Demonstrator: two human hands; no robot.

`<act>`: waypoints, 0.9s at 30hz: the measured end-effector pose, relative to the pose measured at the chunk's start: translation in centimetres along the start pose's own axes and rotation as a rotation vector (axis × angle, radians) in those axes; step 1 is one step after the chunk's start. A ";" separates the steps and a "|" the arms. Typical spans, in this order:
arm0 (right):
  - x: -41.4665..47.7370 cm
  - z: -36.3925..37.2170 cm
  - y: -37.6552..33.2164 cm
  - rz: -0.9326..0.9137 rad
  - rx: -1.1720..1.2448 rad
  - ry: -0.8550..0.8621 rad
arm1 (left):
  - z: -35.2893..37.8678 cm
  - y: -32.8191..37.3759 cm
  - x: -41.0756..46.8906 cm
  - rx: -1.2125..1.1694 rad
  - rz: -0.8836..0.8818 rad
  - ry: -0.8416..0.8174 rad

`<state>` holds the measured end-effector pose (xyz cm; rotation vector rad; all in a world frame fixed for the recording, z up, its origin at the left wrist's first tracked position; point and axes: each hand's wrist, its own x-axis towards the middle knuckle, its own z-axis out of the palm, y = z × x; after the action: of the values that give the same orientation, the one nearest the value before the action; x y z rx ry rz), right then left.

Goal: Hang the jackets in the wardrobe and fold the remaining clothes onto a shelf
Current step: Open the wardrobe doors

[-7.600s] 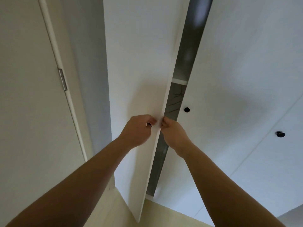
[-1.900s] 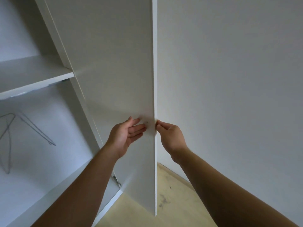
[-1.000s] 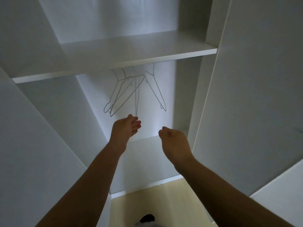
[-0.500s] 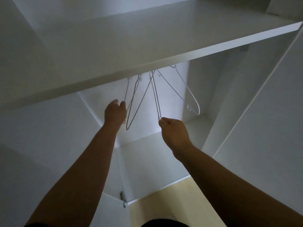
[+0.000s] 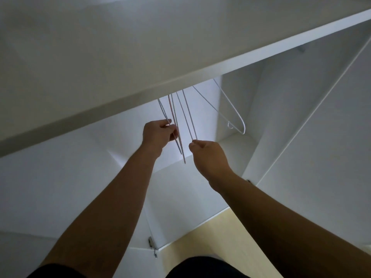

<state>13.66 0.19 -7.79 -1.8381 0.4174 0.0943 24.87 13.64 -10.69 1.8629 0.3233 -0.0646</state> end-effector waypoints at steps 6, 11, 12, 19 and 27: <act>0.7 -1.0 0.2 0.050 0.002 0.055 | 3.4 1.3 1.1 -0.122 -0.021 -0.083; 1.0 -2.9 0.5 0.070 0.014 0.111 | 6.5 3.4 1.4 -0.186 -0.044 -0.181; 1.1 -3.3 0.6 0.080 0.017 0.129 | 7.1 3.9 1.4 -0.224 -0.059 -0.200; 1.5 -5.3 1.2 0.089 0.054 0.165 | 9.6 6.2 1.3 -0.289 -0.072 -0.217; 1.3 -6.2 1.0 0.084 0.033 0.204 | 9.3 6.0 0.4 -0.240 0.027 -0.049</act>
<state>13.62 -6.16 -7.18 -1.8036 0.6355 -0.0428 27.84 3.25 -8.11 1.6247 0.2599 -0.0507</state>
